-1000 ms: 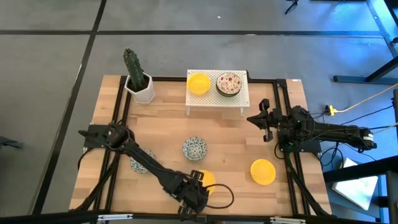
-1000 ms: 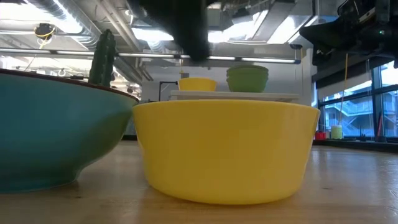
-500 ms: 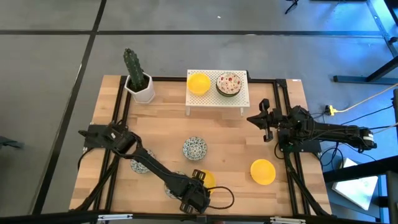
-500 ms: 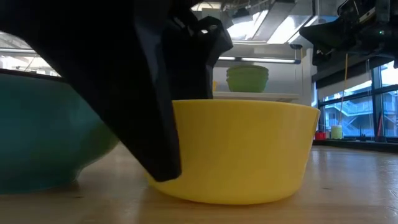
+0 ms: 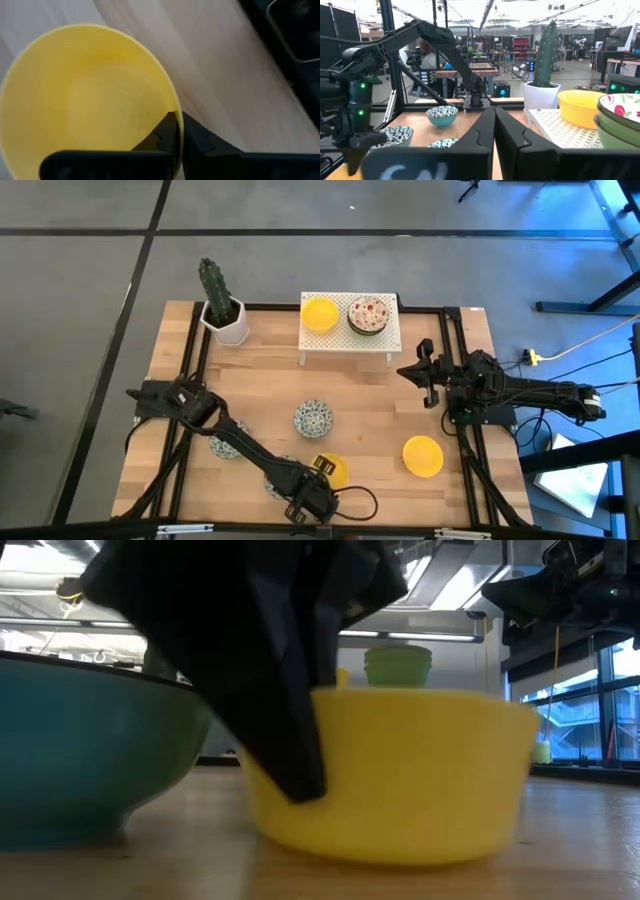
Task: Pick & Place Mini bowls
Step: Stack the left yellow bowl on top of the yellow bowl on the shelf
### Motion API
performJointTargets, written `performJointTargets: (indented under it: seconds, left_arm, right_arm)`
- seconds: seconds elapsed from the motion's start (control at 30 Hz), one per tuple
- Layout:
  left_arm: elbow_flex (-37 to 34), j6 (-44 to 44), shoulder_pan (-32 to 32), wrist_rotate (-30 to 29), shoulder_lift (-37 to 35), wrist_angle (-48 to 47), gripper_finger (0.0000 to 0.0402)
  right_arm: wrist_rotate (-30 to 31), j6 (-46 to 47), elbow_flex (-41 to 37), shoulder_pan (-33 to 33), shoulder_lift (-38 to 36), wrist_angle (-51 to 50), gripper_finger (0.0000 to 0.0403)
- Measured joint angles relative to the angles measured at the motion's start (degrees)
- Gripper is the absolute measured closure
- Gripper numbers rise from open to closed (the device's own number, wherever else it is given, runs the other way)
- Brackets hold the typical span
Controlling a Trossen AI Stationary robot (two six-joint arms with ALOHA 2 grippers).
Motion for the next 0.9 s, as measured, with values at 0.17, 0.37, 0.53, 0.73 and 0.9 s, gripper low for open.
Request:
performJointTargets:
  seconds: [0.17, 0.37, 0.53, 0.73, 0.9]
  left_arm:
    - [4.1, 3.1, -0.6, -1.1, 0.0, -0.5, 0.0397]
    - [15.6, 9.0, -2.3, -10.8, -0.3, -8.9, 0.0398]
    - [25.3, 10.4, -2.4, -18.2, -2.8, -21.3, 0.0398]
    - [26.9, 10.0, -1.5, -24.7, -15.0, -27.5, 0.0399]
    - [24.5, 9.5, 1.0, -28.4, -27.7, -31.5, 0.0399]
  right_arm:
    - [0.0, -0.2, 0.0, 0.0, 0.0, 0.0, 0.0392]
    - [0.0, -0.2, 0.0, 0.0, 0.0, -0.1, 0.0392]
    - [0.0, 0.0, 0.0, 0.0, 0.2, -0.1, 0.0392]
    - [-0.1, 2.1, 0.0, 0.0, 1.1, -0.1, 0.0392]
    - [0.0, 3.4, 0.0, 0.0, 1.7, -0.1, 0.0392]
